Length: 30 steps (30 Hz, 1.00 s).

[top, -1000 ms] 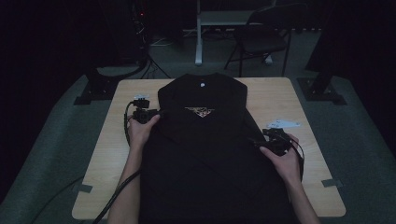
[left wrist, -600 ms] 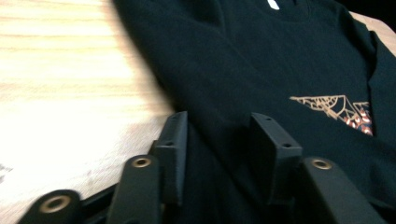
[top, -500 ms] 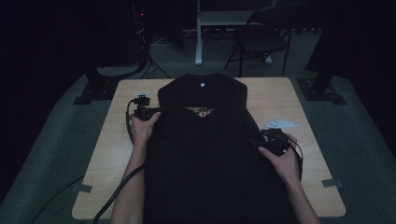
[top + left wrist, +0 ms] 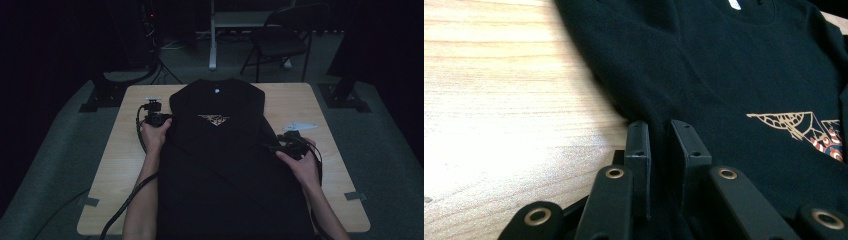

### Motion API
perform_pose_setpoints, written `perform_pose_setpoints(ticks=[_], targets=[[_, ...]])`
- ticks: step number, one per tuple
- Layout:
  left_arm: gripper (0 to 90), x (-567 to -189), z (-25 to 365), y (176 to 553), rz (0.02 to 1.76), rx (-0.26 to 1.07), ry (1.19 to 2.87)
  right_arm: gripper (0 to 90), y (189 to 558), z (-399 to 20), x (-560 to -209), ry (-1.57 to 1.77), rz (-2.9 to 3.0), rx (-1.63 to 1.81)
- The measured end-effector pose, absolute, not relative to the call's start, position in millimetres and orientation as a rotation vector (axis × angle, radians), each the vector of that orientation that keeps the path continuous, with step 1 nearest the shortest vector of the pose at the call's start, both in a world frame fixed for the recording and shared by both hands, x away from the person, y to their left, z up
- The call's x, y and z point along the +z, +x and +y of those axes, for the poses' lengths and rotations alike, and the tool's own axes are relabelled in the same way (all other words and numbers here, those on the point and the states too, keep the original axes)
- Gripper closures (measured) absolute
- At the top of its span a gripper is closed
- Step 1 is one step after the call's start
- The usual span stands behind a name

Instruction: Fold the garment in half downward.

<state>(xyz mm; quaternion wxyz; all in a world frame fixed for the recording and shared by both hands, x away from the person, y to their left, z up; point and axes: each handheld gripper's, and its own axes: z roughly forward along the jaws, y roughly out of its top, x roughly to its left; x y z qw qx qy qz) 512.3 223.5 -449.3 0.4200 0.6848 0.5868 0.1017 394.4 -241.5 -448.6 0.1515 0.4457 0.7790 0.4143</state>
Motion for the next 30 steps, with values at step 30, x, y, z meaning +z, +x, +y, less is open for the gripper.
perform_pose_setpoints(ticks=[30], targets=[[80.6, -450.8, 224.0, 508.0, 1.436, 0.253, 1.730, 31.2, 534.5, -213.8, -446.8, 1.602, 2.132, 1.191]])
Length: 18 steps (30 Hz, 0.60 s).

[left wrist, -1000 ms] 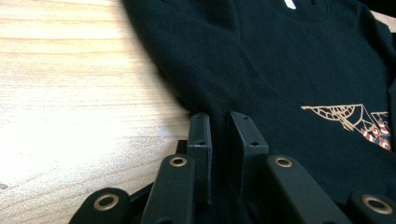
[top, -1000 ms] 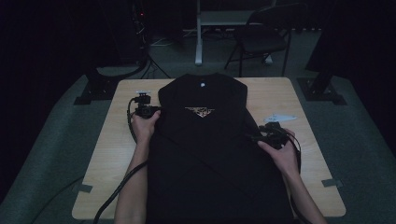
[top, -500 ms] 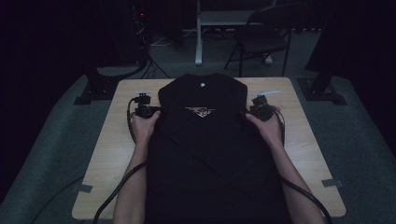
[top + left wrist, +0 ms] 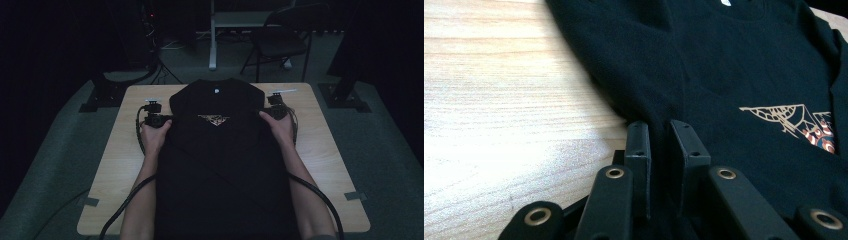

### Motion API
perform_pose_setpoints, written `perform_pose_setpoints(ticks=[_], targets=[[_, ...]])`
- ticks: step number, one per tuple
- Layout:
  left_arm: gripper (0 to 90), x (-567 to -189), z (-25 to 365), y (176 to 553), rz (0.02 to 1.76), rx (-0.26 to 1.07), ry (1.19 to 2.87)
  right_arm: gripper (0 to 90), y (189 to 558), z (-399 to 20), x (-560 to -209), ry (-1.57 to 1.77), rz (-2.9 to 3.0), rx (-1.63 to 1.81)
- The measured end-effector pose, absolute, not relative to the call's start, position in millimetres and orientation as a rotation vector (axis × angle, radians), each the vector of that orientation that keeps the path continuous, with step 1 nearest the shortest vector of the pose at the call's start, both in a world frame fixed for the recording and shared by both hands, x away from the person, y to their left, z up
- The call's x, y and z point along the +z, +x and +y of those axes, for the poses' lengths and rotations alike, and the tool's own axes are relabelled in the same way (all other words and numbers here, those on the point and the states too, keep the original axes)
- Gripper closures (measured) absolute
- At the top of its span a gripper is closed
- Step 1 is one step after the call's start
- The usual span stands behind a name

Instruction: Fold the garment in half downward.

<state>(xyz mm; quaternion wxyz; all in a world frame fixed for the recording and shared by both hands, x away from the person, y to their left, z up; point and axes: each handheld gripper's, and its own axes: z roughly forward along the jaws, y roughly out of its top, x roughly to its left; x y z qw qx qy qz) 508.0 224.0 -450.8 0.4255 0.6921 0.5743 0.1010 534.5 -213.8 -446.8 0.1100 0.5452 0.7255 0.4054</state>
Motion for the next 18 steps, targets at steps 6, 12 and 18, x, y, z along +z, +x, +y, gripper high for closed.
perform_pose_setpoints(ticks=[6, 12, 18], targets=[[80.1, -448.4, 221.9, 512.4, 1.449, 0.266, 1.749, 43.9, 543.1, -208.2, -446.7, 1.677, 2.077, 1.202], [81.3, -450.0, 224.2, 514.1, 1.461, 0.238, 1.719, 65.0, 544.9, -205.4, -446.4, 1.684, 2.068, 1.160], [83.8, -451.7, 226.6, 512.9, 1.483, 0.200, 1.670, 81.3, 546.8, -201.5, -445.4, 1.669, 2.105, 1.118]])
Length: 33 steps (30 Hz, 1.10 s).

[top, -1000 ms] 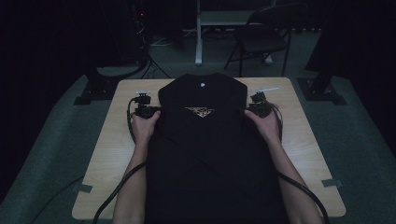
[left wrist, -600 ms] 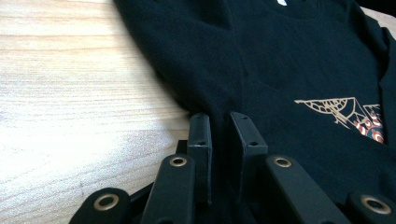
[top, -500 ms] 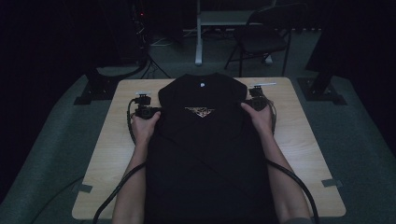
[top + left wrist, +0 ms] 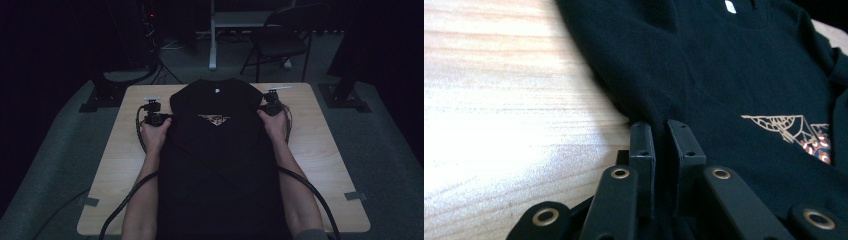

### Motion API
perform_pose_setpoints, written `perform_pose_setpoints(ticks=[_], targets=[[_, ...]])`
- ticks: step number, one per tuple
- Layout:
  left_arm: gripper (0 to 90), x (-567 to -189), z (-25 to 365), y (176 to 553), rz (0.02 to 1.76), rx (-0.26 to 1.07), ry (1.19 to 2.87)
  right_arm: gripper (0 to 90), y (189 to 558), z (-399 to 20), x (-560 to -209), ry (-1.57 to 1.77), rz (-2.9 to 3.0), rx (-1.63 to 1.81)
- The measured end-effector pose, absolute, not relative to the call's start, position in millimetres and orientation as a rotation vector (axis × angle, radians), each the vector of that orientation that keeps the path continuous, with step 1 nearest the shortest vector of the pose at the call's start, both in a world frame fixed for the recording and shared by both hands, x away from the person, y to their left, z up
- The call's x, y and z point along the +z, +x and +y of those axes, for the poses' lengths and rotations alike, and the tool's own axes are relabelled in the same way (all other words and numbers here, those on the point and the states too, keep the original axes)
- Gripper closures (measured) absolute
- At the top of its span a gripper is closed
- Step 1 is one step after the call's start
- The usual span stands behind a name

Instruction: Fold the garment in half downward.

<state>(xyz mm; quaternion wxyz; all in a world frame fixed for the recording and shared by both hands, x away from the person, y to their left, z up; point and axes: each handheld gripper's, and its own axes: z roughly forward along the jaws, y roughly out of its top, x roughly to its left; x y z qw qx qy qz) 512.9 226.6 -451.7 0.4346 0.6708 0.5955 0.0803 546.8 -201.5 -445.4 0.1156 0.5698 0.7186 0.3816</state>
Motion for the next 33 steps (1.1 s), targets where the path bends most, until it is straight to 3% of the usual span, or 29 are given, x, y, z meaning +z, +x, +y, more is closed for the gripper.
perform_pose_setpoints(ticks=[6, 23, 33], targets=[[83.7, -445.7, 241.0, 512.3, 1.439, 0.093, 1.595, 82.2, 543.4, -205.6, -440.0, 1.622, 2.099, 1.157], [84.1, -414.3, 251.6, 500.0, 1.362, 0.111, 1.592, 82.7, 524.8, -230.9, -414.0, 1.550, 2.046, 1.330], [84.0, -380.9, 259.9, 456.0, 1.169, 0.130, 1.628, 82.7, 481.3, -244.5, -390.8, 1.418, 2.023, 1.435]])
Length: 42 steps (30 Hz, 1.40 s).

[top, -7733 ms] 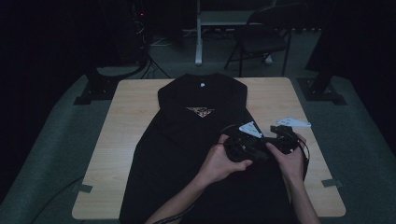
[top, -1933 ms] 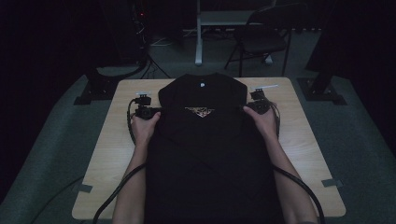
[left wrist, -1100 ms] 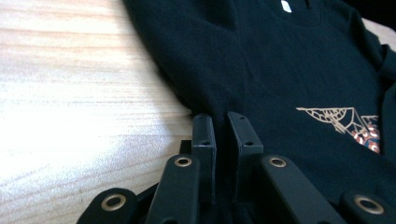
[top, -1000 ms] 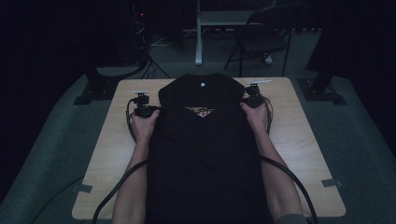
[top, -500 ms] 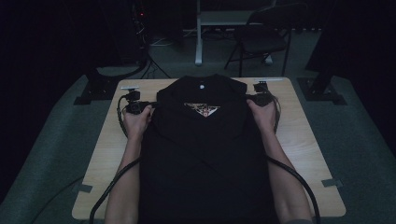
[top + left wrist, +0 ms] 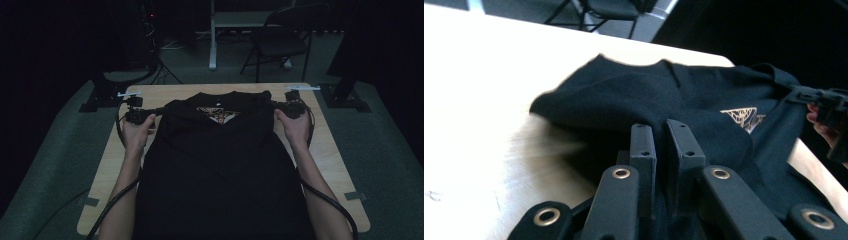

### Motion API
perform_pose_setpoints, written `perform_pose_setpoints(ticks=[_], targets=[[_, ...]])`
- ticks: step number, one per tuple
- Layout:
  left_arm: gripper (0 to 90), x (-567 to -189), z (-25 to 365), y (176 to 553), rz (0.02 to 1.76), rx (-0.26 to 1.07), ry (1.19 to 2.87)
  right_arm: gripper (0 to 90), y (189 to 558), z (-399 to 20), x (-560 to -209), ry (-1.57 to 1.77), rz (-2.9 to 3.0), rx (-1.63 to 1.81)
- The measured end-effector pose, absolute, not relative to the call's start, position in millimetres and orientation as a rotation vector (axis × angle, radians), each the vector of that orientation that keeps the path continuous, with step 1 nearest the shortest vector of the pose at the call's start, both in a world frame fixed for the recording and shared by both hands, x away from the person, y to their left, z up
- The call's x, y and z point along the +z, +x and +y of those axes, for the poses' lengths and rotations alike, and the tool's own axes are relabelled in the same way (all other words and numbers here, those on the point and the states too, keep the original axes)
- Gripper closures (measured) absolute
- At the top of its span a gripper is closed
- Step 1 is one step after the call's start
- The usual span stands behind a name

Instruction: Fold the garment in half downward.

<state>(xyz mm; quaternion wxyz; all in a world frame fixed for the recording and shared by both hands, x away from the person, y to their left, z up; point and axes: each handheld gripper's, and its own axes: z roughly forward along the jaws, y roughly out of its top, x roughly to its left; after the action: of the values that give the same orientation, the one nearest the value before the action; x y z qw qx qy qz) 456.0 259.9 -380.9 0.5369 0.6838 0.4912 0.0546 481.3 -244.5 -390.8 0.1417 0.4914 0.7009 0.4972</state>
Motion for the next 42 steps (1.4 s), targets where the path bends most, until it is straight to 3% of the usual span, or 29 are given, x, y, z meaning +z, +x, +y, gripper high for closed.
perform_pose_setpoints(ticks=[9, 18, 26, 34, 42], targets=[[83.8, -377.7, 262.2, 386.1, 1.079, 0.101, 1.675, 82.5, 413.1, -255.0, -381.4, 1.284, 2.052, 1.516], [83.7, -417.7, 260.9, 335.2, 1.139, 0.022, 1.866, 81.9, 356.0, -260.3, -421.9, 1.250, 2.268, 1.423], [86.7, -439.7, 257.9, 326.8, 1.193, 0.034, 1.966, 81.3, 348.3, -249.4, -450.1, 1.239, 2.398, 1.250], [86.2, -435.3, 243.5, 329.1, 1.194, 0.162, 2.042, 80.5, 346.0, -235.6, -447.8, 1.165, 2.396, 1.124], [81.9, -436.7, 239.2, 347.9, 1.215, 0.200, 2.022, 79.1, 357.4, -235.9, -448.4, 1.156, 2.366, 1.100]])
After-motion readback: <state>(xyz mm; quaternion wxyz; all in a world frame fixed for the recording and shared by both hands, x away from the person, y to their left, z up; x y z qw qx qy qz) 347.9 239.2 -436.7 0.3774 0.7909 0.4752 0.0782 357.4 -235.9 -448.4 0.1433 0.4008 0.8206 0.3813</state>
